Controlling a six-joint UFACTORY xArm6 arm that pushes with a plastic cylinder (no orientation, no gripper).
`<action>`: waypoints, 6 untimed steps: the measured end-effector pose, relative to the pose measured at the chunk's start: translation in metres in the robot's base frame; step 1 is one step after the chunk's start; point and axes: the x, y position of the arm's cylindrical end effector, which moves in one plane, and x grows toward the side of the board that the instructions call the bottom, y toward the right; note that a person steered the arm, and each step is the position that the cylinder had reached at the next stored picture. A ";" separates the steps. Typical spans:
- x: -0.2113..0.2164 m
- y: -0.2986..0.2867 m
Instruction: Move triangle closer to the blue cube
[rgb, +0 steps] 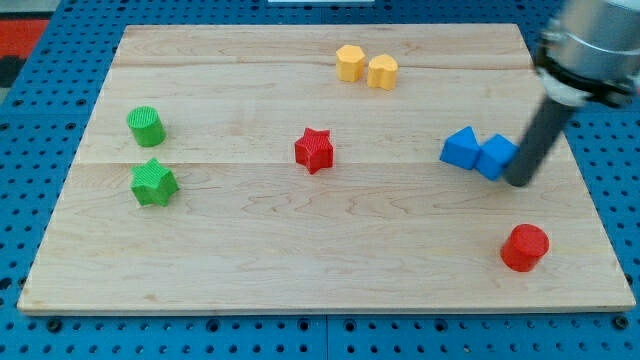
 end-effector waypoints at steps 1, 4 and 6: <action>-0.010 -0.071; -0.027 -0.084; -0.139 -0.159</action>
